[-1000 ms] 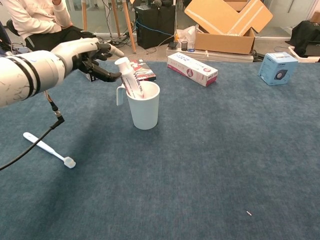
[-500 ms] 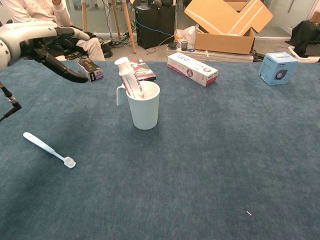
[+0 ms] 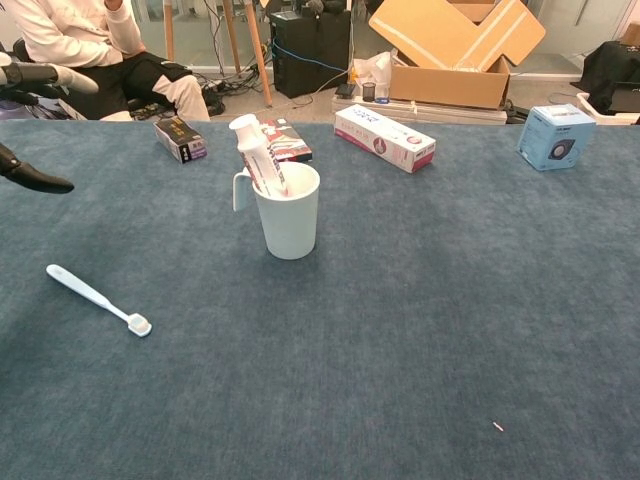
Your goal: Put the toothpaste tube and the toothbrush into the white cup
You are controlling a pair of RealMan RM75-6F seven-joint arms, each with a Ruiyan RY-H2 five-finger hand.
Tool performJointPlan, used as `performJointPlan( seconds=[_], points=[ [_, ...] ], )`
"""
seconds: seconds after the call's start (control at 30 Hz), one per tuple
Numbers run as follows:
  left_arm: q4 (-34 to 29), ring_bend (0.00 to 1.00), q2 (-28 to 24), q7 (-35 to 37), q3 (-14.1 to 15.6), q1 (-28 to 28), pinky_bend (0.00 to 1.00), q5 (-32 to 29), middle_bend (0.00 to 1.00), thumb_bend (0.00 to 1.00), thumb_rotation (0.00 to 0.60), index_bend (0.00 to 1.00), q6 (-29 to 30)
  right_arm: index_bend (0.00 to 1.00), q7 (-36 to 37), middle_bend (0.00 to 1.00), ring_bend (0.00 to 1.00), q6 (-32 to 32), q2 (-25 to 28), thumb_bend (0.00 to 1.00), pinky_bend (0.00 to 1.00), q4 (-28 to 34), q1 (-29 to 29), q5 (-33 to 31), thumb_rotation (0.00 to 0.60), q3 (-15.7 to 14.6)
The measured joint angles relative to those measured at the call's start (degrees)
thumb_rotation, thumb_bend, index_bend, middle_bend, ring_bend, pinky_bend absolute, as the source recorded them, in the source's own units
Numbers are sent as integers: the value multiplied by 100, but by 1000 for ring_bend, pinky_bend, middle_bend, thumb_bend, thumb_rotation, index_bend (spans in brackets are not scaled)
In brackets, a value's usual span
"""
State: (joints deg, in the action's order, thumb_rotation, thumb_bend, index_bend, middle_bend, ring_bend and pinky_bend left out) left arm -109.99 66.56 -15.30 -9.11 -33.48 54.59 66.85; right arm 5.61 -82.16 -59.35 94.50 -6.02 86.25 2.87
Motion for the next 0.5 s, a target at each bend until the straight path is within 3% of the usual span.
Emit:
performJointPlan(
  seconds=[0.3,0.5],
  points=[
    [772,0,164,-229,579,304,0,1257,0,0,600,0,253,135,169,0,0,-167,73,41,180,-7,94,-31,600,50],
    [1477,0,427,-80,812,463,0,1737,0,0,600,0,276,135,193,0,0,-137,84,41,180,-19,97,-74,600,67]
  ],
)
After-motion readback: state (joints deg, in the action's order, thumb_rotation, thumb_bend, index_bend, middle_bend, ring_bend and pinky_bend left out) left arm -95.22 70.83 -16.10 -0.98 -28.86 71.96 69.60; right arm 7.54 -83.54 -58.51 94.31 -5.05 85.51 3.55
